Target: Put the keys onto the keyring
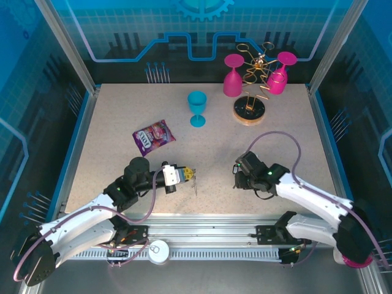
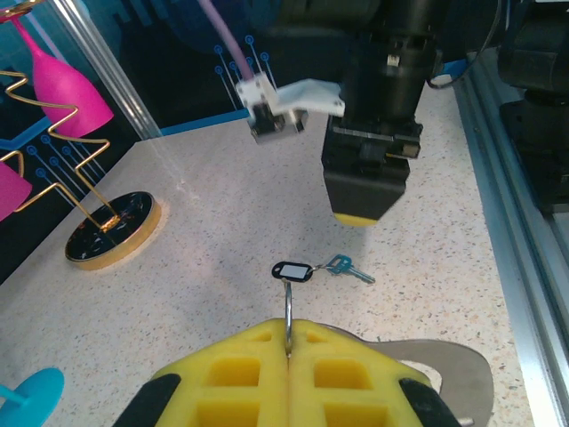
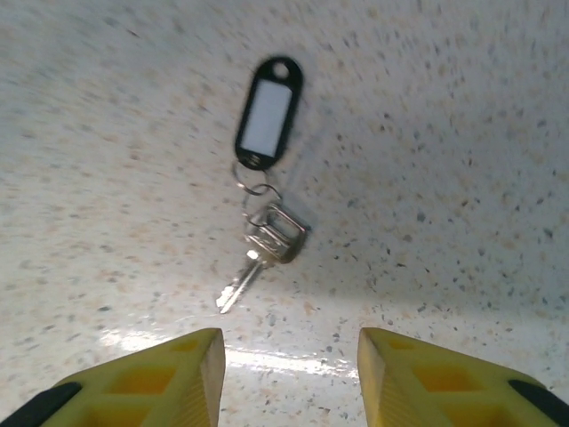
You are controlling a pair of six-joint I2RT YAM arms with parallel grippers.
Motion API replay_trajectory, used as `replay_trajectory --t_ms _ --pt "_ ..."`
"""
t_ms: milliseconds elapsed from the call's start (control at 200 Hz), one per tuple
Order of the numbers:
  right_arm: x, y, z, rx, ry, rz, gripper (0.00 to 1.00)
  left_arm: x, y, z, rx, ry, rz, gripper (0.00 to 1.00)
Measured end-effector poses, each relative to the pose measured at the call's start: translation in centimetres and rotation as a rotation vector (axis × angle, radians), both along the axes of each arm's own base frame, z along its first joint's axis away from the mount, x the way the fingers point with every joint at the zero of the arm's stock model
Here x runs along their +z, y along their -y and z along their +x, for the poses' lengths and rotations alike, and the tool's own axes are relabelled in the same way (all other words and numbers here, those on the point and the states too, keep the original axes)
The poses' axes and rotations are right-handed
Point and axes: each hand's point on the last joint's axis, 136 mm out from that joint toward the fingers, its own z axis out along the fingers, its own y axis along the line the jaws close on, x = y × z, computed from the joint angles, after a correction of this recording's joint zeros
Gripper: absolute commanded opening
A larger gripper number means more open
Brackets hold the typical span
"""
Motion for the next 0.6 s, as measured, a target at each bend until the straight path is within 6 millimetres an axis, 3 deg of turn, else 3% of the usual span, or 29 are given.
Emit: replay_trajectory --t_ms 185,600 --pt "-2.4 -0.2 0.3 -0.025 -0.086 -0.066 0.43 0.2 -0.4 0.8 0.063 -0.004 -0.005 0.00" --pt "-2.9 -2.4 3.9 0.022 -0.080 -0.129 0.33 0.5 -0.9 1.5 0.120 -0.013 -0.020 0.00"
